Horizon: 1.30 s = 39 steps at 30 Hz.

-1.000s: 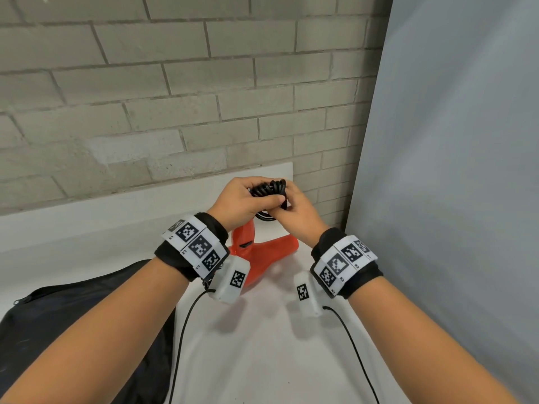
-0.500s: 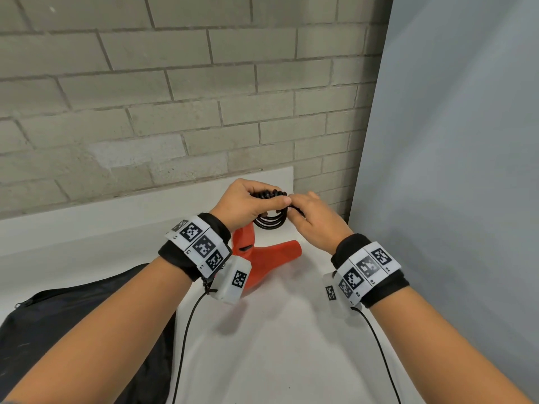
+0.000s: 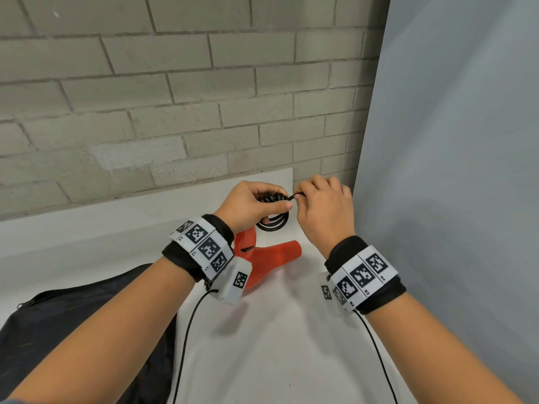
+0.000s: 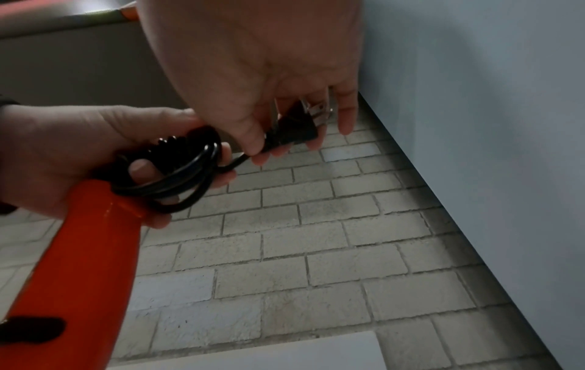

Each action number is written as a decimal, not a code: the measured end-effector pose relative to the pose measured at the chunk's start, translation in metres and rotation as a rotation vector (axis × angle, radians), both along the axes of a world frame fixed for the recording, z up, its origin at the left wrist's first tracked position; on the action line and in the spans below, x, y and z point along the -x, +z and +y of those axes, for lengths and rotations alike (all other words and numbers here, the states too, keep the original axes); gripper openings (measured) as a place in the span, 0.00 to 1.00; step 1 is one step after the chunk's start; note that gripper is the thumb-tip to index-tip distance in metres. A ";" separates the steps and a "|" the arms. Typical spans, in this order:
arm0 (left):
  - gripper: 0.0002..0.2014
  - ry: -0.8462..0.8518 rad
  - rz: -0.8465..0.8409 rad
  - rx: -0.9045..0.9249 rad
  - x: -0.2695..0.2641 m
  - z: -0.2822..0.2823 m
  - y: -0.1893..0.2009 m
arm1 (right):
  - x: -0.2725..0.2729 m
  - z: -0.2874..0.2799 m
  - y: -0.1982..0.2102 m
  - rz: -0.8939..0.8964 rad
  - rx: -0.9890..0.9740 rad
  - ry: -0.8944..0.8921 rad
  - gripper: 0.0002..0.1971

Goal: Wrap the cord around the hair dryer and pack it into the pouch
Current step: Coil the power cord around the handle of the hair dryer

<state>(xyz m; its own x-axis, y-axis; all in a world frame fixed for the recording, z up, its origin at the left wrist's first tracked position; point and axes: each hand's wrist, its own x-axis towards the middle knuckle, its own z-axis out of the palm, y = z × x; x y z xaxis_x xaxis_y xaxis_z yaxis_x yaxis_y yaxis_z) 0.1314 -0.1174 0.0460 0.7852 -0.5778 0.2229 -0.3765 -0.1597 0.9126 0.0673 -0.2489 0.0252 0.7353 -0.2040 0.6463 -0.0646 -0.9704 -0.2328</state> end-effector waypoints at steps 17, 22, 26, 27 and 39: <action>0.11 0.071 -0.087 -0.131 -0.011 -0.003 0.001 | 0.037 0.008 0.003 0.025 -0.762 0.430 0.15; 0.09 0.067 -0.042 -0.105 -0.013 -0.004 0.000 | 0.029 0.006 -0.006 0.079 -0.856 0.524 0.15; 0.07 0.014 -0.025 -0.097 -0.009 -0.003 0.001 | 0.020 0.007 -0.011 0.076 -0.972 0.597 0.19; 0.08 0.012 -0.028 -0.094 -0.008 -0.003 0.001 | 0.018 0.009 -0.013 0.080 -1.004 0.630 0.21; 0.08 -0.039 -0.010 -0.130 0.000 -0.003 0.004 | 0.003 0.015 -0.025 -0.041 -0.994 0.554 0.26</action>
